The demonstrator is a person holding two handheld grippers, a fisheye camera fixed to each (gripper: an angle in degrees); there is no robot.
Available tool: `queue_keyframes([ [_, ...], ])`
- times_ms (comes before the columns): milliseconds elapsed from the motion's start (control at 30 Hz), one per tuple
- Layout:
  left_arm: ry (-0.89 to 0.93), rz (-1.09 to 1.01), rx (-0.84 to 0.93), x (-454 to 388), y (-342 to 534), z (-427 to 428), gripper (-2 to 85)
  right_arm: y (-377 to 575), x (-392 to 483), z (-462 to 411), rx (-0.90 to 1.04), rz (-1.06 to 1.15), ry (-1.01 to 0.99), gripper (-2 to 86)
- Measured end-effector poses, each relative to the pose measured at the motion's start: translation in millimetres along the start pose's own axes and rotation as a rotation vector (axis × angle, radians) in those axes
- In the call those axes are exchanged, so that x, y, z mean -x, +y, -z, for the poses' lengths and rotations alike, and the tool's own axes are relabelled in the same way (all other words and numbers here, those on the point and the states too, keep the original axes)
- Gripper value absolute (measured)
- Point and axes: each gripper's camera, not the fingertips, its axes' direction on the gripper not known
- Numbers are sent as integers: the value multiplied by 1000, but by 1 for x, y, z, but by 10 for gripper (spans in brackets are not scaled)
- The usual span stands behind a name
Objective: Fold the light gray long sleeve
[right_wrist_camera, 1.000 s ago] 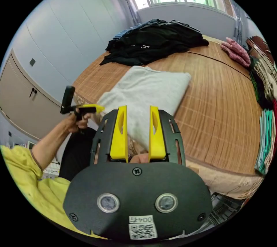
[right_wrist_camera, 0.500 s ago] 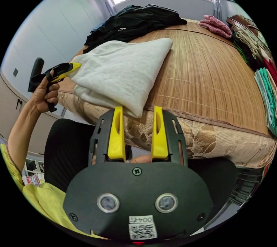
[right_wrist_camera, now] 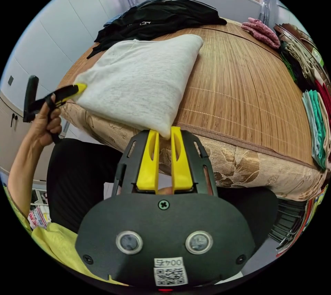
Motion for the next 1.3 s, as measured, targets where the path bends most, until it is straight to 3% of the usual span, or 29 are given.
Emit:
queue_keyframes([
  [267,49,10,-12,-4,-2,8,59,6,-24,7,11,11,-18,62],
  [400,118,81,-55,7,6,27,82,16,-56,18,61,-55,-135,73],
  [567,58,112,-200,-6,15,70,81,35,-114,41,-4,-190,-388,113],
  [667,48,19,-263,-48,4,78,77,34,-145,40,-33,-296,-570,143],
  [800,1,-206,-181,-129,-26,38,80,20,-160,28,-12,-369,-714,180],
  [933,-157,-317,-49,-179,-50,-25,101,9,-158,16,49,-420,-740,160],
  [1033,-301,-324,43,-188,-58,-65,118,6,-146,25,76,-338,-584,75],
  [1200,-304,-365,75,-208,-45,-97,124,33,-130,47,40,-230,-499,56],
  [1300,-326,-443,70,-238,-33,-110,126,58,-139,39,62,-261,-582,61],
])
